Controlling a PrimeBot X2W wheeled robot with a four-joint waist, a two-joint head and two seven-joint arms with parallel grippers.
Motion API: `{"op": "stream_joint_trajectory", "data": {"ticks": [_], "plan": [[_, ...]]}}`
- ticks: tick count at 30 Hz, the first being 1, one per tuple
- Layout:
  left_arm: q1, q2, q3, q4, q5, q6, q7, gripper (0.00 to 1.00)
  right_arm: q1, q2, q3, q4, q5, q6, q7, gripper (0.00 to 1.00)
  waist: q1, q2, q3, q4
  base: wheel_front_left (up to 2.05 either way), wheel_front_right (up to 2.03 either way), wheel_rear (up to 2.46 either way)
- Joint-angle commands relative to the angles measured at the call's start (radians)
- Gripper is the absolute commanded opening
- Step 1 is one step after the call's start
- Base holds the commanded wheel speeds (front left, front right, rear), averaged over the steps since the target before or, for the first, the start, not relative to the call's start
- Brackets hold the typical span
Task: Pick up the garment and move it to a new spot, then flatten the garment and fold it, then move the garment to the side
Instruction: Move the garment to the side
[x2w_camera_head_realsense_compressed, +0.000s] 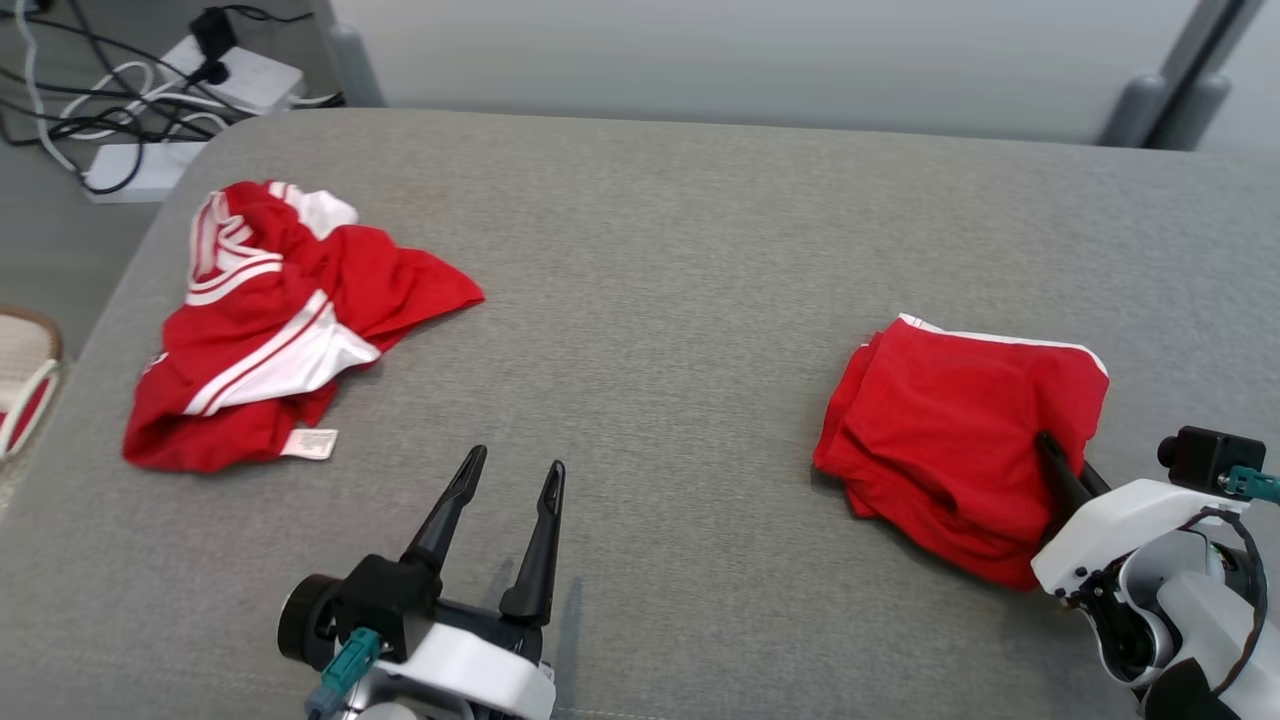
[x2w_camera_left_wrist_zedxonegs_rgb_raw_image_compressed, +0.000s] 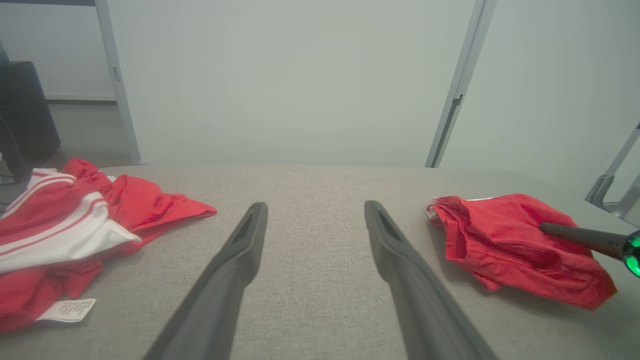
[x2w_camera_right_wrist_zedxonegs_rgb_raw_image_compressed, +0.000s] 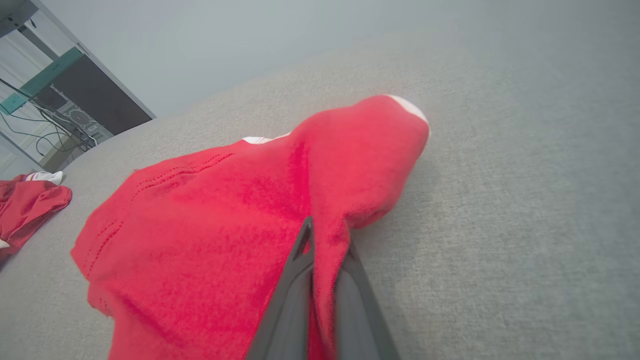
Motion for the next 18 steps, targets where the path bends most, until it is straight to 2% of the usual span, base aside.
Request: {"op": "stream_joint_trajectory", "data": {"ticks": [1, 9, 10, 18], "plan": [[-0.065, 0.002, 0.029, -0.021, 0.012, -0.004, -0.009, 1.0, -0.028, -0.013, 0.02, -0.009, 0.009, 0.004, -0.02, 0.0, 0.0, 0.0, 0.012, -0.04, 0.0, 0.0, 0.0], [-0.108, 0.002, 0.017, -0.018, 0.018, -0.013, -0.009, 1.0, -0.039, -0.008, 0.025, -0.009, 0.02, 0.004, -0.03, 0.0, 0.0, 0.0, 0.042, -0.162, 0.0, 0.0, 0.0], [-0.119, 0.002, 0.018, -0.011, 0.03, -0.019, -0.009, 1.0, -0.047, -0.002, 0.022, -0.017, 0.019, 0.004, -0.032, 0.0, 0.0, 0.0, 0.056, -0.235, 0.0, 0.0, 0.0], [-0.125, 0.002, 0.031, -0.005, 0.045, -0.03, -0.009, 1.0, -0.04, 0.018, -0.011, -0.034, 0.006, 0.004, -0.032, 0.0, 0.0, 0.0, 0.071, -0.344, 0.0, 0.0, 0.0]]}}
